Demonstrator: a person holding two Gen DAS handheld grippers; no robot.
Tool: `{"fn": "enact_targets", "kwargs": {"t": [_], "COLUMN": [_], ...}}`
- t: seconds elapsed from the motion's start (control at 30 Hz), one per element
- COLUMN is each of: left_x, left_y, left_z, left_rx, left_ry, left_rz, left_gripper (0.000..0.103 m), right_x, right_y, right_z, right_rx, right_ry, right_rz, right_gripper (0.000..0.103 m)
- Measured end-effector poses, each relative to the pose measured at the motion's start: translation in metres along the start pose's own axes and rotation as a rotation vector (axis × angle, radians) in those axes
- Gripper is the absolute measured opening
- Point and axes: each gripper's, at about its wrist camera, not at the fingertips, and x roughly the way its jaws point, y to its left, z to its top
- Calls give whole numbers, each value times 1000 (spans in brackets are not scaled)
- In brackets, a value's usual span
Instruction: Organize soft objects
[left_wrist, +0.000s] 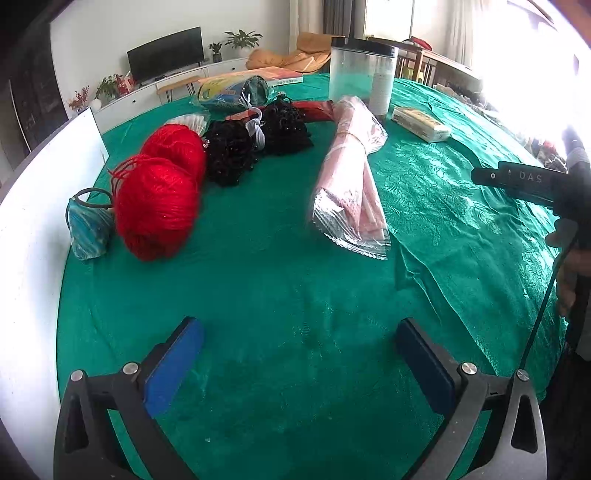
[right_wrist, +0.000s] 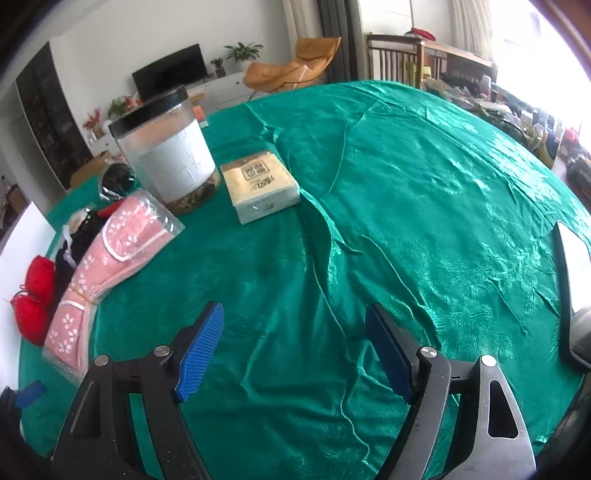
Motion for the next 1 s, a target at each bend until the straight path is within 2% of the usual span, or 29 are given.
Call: {"fn": "enact_targets", "kwargs": {"t": [0.17,0.3,1.0], "left_x": [1,1,1], "left_y": [0,-1,-1], "left_z": [1,0,0], "left_rx": [-1,-3,-4], "left_ry": [-7,-9,-10], "left_rz": [3,4,4], "left_gripper": [103,103,103], "right_x": [0,3,2], "right_y": [4,17,13], "right_z": [-4,-8,-8], "right_rx": [-24,-94,-90], "right_ry": [-4,5,6], "right_rz": [-29,-93,-85], "right_gripper": [84,87,90]}}
